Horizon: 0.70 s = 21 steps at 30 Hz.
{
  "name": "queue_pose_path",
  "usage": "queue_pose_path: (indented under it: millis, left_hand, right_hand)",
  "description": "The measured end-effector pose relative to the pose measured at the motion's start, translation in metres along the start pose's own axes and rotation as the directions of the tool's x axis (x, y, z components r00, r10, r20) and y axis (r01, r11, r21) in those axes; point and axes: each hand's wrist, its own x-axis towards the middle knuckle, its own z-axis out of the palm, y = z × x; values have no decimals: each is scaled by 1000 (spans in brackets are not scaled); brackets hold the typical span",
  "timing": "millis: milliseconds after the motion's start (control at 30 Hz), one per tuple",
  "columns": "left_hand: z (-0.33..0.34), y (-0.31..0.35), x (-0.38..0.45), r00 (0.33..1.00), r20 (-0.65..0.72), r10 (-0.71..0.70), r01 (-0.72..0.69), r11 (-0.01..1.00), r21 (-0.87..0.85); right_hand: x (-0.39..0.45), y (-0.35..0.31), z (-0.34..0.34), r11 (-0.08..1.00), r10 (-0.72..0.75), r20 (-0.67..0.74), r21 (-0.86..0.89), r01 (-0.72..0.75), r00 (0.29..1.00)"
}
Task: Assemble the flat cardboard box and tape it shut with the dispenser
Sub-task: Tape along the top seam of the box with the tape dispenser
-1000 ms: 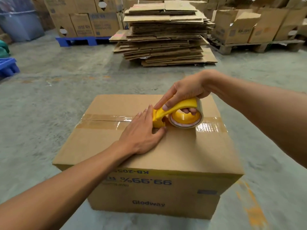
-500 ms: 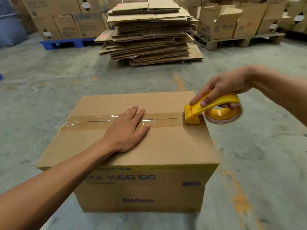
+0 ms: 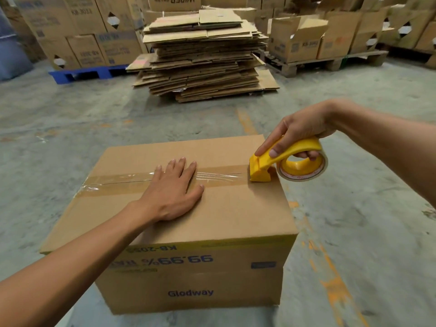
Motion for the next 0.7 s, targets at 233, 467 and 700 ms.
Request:
queue_pose_path:
  millis: [233, 467, 700]
  left_hand:
    - [-9, 111, 28, 985, 13, 172, -170, 980, -100]
    - [15, 126, 32, 980, -171, 98, -125, 979, -160]
    - [16, 122, 34, 985, -106, 135, -142, 988, -63]
  right_hand:
    - [4, -4, -2, 1000, -13, -3, -12, 13, 1000]
    - [-5, 12, -3, 999, -36, -11, 36, 36, 999]
    - [-52, 60, -20, 991, 68, -77, 118, -59, 995]
